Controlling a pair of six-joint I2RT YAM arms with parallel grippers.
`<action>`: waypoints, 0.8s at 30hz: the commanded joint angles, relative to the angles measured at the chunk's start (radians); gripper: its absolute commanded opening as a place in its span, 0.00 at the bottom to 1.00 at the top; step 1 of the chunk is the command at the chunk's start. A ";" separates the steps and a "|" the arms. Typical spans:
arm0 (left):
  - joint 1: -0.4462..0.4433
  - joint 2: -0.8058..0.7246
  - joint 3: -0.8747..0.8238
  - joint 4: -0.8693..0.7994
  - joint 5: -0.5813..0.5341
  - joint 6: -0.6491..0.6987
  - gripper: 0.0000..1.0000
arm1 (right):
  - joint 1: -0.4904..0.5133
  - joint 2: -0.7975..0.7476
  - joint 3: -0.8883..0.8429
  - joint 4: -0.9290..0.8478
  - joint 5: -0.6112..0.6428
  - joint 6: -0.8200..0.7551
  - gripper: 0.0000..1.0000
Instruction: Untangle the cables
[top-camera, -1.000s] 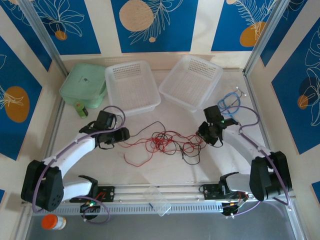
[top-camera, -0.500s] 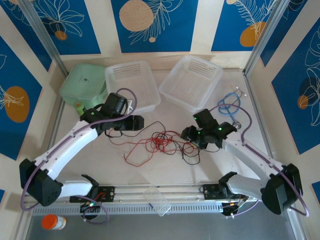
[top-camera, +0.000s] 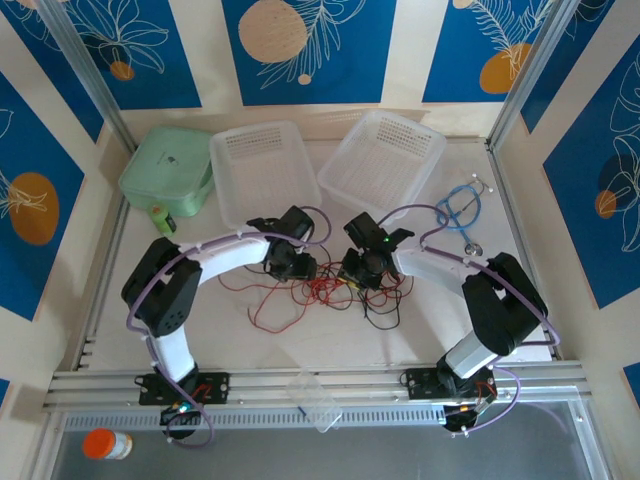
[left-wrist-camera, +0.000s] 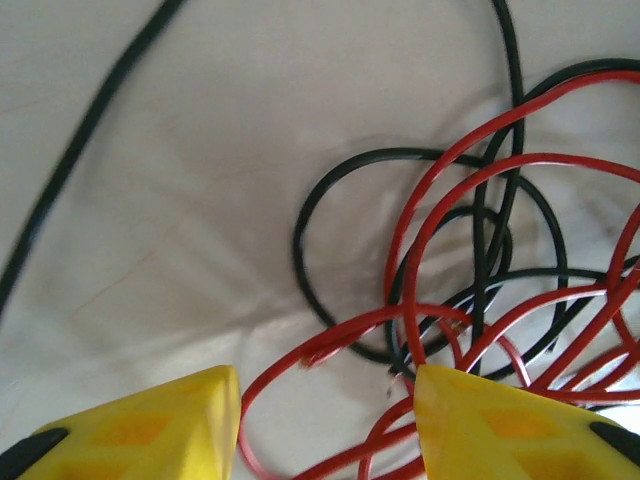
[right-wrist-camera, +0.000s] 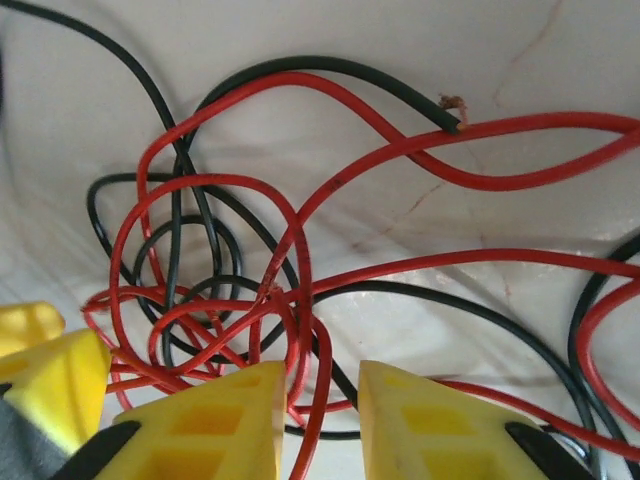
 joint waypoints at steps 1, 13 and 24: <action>-0.032 0.029 -0.019 0.070 0.032 -0.033 0.49 | 0.010 0.000 -0.050 0.014 -0.007 0.034 0.10; -0.047 0.112 -0.069 0.055 -0.133 -0.044 0.02 | 0.018 0.002 -0.136 -0.014 0.100 -0.006 0.00; 0.061 0.019 -0.056 -0.070 -0.377 0.012 0.00 | 0.018 0.073 -0.019 -0.016 0.295 -0.124 0.00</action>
